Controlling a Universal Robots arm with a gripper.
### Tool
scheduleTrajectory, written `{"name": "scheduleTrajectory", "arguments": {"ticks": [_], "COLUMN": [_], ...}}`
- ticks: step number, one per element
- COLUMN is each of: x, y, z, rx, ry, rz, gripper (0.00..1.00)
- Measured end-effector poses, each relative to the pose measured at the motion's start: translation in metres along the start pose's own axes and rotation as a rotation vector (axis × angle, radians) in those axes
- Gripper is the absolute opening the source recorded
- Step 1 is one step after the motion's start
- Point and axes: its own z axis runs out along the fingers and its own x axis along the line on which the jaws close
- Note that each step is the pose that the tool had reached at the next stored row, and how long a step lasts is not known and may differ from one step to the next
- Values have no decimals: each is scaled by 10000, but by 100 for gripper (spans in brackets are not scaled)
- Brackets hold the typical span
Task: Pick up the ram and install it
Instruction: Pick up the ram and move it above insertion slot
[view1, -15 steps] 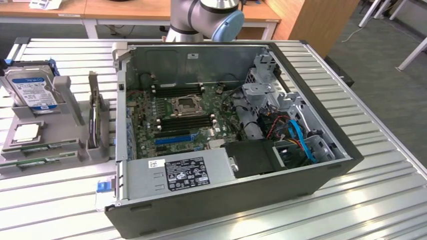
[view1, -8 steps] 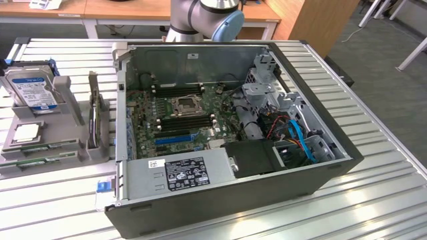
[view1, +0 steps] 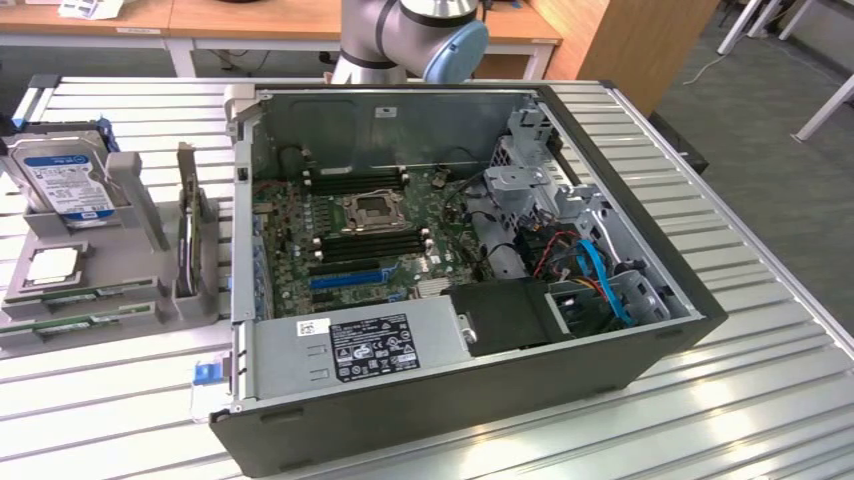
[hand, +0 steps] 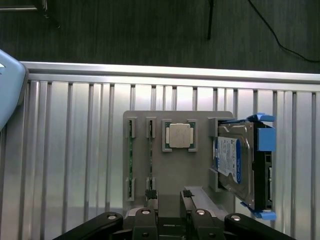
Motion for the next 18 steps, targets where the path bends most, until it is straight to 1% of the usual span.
{"name": "scheduleTrajectory", "arguments": {"ticks": [18], "x": [7], "y": [-12], "z": [279], "rx": [1], "ry": [1], "rz": [0], "gripper": [31]}}
